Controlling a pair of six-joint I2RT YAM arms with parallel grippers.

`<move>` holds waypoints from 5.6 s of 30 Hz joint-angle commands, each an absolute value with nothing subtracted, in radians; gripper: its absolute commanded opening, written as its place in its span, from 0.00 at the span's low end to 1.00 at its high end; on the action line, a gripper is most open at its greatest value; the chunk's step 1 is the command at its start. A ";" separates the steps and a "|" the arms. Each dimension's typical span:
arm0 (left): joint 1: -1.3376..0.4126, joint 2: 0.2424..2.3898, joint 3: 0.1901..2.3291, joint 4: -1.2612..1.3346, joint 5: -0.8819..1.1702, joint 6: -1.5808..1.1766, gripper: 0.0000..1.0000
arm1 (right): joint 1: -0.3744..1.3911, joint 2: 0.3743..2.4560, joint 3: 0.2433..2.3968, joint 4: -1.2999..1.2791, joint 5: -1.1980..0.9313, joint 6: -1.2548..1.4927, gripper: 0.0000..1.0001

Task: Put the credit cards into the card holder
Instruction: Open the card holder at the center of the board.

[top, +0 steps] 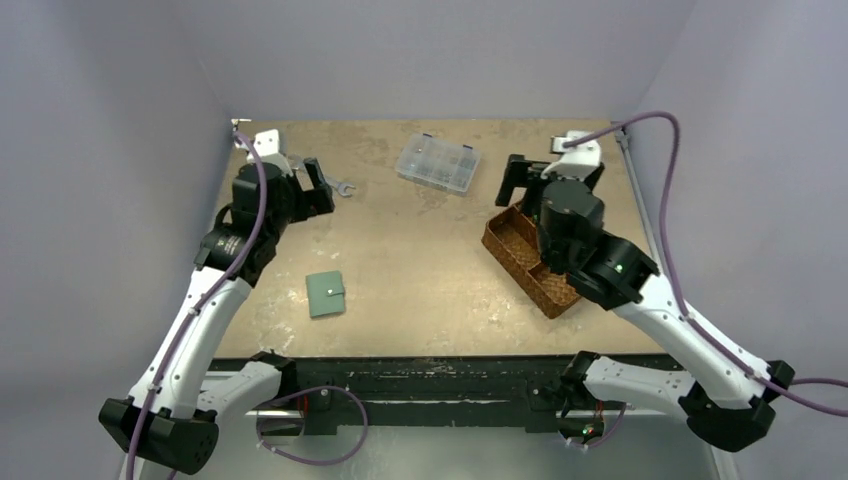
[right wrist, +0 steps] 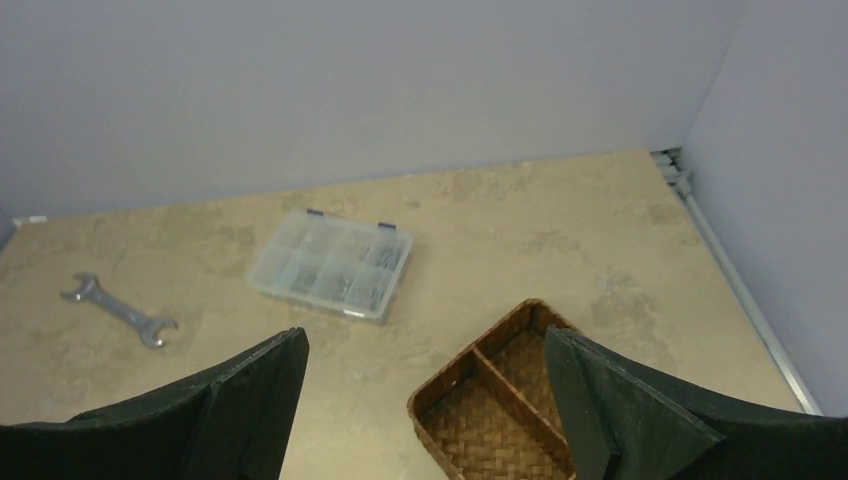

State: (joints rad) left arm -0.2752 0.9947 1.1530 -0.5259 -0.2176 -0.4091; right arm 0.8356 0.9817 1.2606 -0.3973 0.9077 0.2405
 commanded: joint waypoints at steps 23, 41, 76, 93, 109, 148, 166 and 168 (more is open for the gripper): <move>0.046 1.075 0.646 -0.545 -0.136 -0.875 1.00 | 0.843 1.400 0.998 0.008 -0.271 0.464 0.99; -0.134 1.090 0.322 -0.088 0.147 -0.998 0.54 | 0.848 1.530 0.945 0.083 -0.343 0.489 0.99; -0.300 0.858 0.158 -0.022 0.266 -1.119 0.55 | 0.758 2.010 1.026 0.395 -0.479 0.791 0.37; -0.299 0.769 0.157 -0.183 0.050 -1.104 0.57 | 0.865 1.955 1.042 0.147 -0.245 0.457 0.40; -0.301 1.053 0.126 0.350 0.266 -1.117 0.53 | 0.874 1.985 0.875 0.296 -0.219 0.568 0.12; -0.304 1.105 0.353 0.116 0.276 -0.870 0.02 | 0.879 1.868 0.889 0.183 -0.095 0.502 0.19; -0.304 0.914 0.641 0.233 0.877 -0.608 0.00 | 0.723 1.190 0.823 0.163 -0.525 0.446 0.82; -0.304 0.910 0.638 0.298 0.945 -0.623 0.00 | 0.712 1.188 0.847 0.156 -0.554 0.460 0.82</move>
State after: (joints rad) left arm -0.3042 0.9337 0.6041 0.1650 0.7540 -0.6594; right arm 0.7387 1.1999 0.8413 0.1192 -0.4007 0.4156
